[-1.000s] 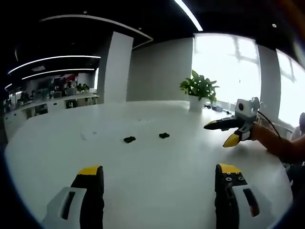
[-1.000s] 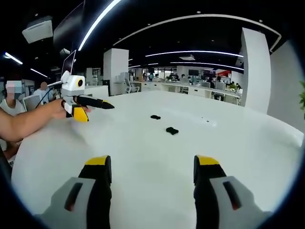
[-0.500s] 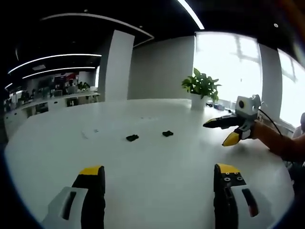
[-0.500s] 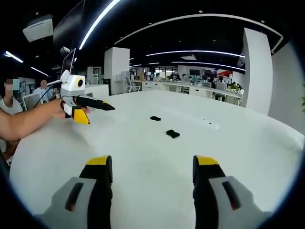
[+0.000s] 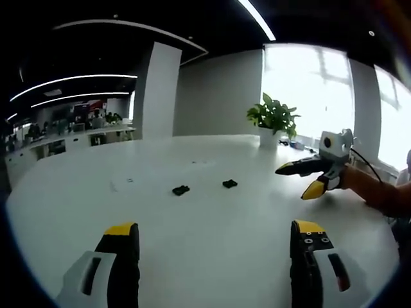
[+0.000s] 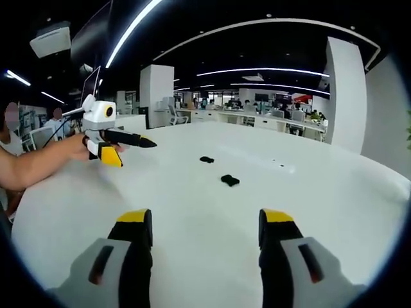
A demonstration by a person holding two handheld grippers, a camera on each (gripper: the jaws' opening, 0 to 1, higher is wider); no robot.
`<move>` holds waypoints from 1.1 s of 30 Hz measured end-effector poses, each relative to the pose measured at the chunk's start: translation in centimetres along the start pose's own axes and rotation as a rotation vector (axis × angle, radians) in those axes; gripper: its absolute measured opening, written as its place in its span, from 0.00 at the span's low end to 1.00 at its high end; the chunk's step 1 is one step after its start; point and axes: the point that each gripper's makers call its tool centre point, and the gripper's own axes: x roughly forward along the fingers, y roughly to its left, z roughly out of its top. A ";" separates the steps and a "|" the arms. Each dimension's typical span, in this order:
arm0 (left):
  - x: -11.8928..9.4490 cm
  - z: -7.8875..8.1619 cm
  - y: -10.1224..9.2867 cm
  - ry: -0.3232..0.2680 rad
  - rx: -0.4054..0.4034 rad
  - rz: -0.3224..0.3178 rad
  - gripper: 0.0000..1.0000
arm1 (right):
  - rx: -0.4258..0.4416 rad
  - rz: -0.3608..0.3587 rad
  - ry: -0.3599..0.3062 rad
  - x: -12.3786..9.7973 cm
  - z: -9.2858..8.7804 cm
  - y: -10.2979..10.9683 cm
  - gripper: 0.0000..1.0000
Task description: Snap the two parts of the plastic buckle together until the buckle closes and remains connected.
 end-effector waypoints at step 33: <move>2.0 1.5 0.7 -0.024 0.003 0.026 0.99 | 0.027 -0.010 -0.039 1.7 1.5 -1.8 0.68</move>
